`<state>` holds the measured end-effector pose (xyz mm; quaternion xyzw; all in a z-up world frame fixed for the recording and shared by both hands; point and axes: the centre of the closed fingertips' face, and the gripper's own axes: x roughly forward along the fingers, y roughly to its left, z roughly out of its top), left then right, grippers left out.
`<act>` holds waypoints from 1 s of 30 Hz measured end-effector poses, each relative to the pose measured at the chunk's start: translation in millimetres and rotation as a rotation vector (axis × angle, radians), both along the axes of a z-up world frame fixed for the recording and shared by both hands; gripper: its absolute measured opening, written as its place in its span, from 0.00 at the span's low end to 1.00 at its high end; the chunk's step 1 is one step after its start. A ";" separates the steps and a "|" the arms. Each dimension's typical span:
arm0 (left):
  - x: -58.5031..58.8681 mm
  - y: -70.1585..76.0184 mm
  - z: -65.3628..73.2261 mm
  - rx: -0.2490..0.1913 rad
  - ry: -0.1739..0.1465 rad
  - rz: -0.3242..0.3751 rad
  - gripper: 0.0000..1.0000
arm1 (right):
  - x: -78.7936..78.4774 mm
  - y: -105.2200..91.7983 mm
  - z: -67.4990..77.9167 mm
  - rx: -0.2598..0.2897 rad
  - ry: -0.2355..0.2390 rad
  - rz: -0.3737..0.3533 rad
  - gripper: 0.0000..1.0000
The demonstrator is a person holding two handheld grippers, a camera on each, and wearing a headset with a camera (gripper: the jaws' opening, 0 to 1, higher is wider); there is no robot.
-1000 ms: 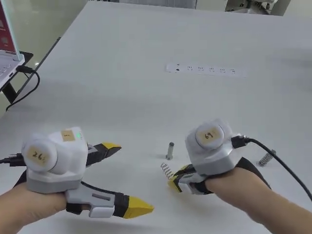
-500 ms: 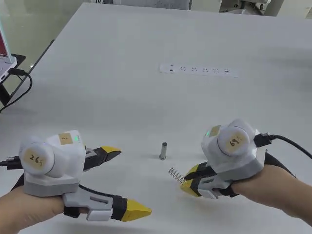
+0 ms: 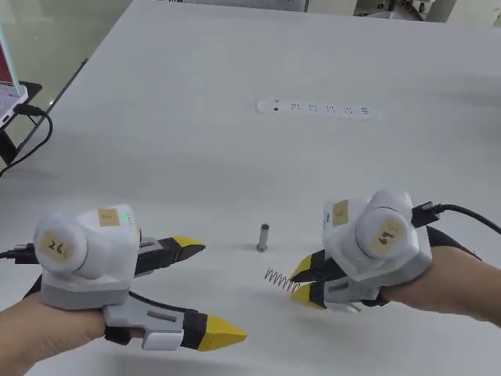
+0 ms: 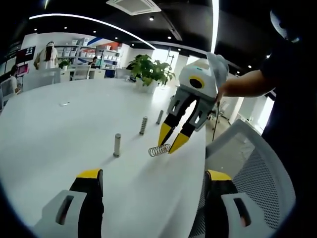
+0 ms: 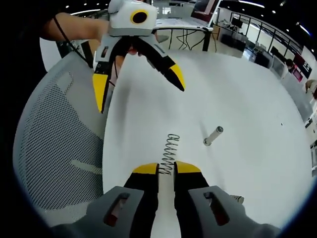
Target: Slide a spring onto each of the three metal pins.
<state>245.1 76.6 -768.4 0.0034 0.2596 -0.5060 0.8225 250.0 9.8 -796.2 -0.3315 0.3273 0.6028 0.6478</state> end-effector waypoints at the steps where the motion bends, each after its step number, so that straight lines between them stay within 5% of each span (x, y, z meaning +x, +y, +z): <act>1: -1.0 -0.4 -0.2 -0.003 0.006 -0.006 0.77 | -0.1 0.1 0.4 -0.001 -0.003 0.009 0.08; 9: -1.4 -6.5 -0.1 -0.013 -0.002 -0.044 0.68 | -5.6 9.3 10.2 0.000 -0.067 0.168 0.08; 19: 2.8 -20.6 11.9 -0.041 -0.136 -0.125 0.46 | -5.1 12.8 15.3 -0.031 -0.116 0.279 0.08; 30: 2.5 -32.2 16.0 -0.051 -0.175 -0.168 0.26 | -8.8 18.5 22.9 -0.032 -0.179 0.361 0.08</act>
